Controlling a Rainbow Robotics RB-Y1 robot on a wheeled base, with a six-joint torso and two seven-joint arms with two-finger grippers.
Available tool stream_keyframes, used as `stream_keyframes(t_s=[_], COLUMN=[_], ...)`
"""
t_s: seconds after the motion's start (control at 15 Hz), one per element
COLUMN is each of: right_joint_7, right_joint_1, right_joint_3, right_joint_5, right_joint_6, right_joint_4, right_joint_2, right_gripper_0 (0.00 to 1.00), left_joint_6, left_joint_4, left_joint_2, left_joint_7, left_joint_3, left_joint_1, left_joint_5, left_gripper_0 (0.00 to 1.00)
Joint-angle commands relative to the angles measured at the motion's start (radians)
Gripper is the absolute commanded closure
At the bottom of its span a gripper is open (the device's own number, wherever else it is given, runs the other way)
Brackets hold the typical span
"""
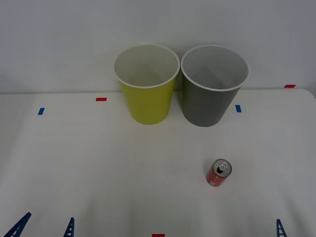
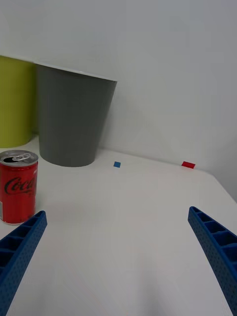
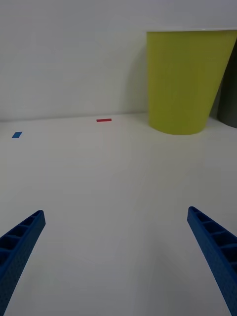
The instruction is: Put cans in the gray bin and PET bottles in the light green bin.
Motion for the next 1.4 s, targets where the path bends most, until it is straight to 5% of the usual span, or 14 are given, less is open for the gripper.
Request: stream_keyframes(t_s=[0.07,1.4], right_joint_7=[0.0,0.0], right_joint_1=[0.0,0.0], right_joint_3=[0.0,0.0], right_joint_5=[0.0,0.0], right_joint_6=[0.0,0.0], right_joint_4=[0.0,0.0], right_joint_2=[0.0,0.0], right_gripper_0=[0.0,0.0], left_joint_6=[0.0,0.0], left_joint_4=[0.0,0.0], left_joint_2=[0.0,0.0], left_joint_7=[0.0,0.0], left_joint_3=[0.0,0.0], left_joint_1=[0.0,0.0], left_joint_5=[0.0,0.0], left_gripper_0=[0.0,0.0])
